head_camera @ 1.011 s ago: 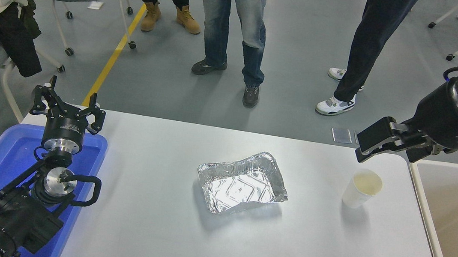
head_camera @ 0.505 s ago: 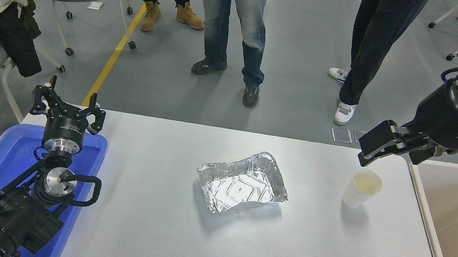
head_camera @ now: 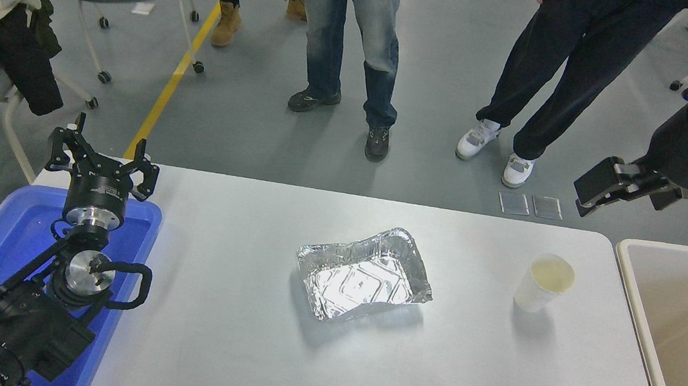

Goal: Pick up paper cup place in dustbin

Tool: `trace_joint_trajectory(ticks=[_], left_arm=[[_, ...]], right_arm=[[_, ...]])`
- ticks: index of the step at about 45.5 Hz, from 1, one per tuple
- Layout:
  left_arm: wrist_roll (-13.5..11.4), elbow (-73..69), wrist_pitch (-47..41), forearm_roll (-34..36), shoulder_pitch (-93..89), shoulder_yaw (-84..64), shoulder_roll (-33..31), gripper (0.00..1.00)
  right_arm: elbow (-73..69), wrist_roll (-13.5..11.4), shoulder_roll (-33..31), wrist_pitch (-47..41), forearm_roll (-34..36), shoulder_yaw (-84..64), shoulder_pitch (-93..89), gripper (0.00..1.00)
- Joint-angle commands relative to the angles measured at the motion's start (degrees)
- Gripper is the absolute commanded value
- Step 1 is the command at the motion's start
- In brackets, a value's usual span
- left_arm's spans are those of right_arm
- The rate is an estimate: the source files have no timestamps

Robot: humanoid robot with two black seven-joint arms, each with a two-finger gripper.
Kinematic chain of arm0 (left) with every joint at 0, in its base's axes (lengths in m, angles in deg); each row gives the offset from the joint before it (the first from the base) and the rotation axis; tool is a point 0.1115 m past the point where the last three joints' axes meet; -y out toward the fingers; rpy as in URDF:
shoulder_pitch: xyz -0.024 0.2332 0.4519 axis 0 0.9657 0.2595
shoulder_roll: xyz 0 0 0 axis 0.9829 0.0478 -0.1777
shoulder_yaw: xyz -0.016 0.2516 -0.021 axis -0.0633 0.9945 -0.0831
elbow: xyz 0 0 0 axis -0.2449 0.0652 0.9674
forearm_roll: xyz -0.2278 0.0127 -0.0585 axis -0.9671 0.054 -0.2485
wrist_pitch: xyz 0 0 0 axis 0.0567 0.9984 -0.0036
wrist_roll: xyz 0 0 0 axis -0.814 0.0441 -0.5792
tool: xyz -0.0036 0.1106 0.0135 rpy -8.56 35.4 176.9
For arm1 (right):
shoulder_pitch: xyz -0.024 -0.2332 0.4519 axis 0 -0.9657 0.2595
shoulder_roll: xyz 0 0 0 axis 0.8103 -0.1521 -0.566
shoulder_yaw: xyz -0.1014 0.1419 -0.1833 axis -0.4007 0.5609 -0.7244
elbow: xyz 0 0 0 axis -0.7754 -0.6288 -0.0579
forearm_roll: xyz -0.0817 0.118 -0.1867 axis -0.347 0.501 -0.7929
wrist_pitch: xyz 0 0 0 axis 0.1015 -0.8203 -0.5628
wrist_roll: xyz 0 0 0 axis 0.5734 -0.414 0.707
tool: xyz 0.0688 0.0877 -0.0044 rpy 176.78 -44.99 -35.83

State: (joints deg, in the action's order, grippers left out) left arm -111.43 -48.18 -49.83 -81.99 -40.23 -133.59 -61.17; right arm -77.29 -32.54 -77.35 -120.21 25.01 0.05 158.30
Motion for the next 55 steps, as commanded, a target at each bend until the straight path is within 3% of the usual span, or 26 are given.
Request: trace_joint_trajectory(ticks=[1,17,55], left_arm=[[0.0,0.0,0.0,0.0,0.0,0.0,0.0,0.99],[0.0,0.0,0.0,0.0,0.0,0.0,0.0,0.99],[0.0,0.0,0.0,0.0,0.0,0.0,0.0,0.99]], right_arm=[[11.2,0.1,0.6,0.0,-4.4,3.7,-11.3,1.00],[26.5,0.2,3.2,1.3,-9.0,12.9,-30.3,1.00],[37.0,0.2,8.5,15.2,-9.2,17.3,-48.4,1.00]])
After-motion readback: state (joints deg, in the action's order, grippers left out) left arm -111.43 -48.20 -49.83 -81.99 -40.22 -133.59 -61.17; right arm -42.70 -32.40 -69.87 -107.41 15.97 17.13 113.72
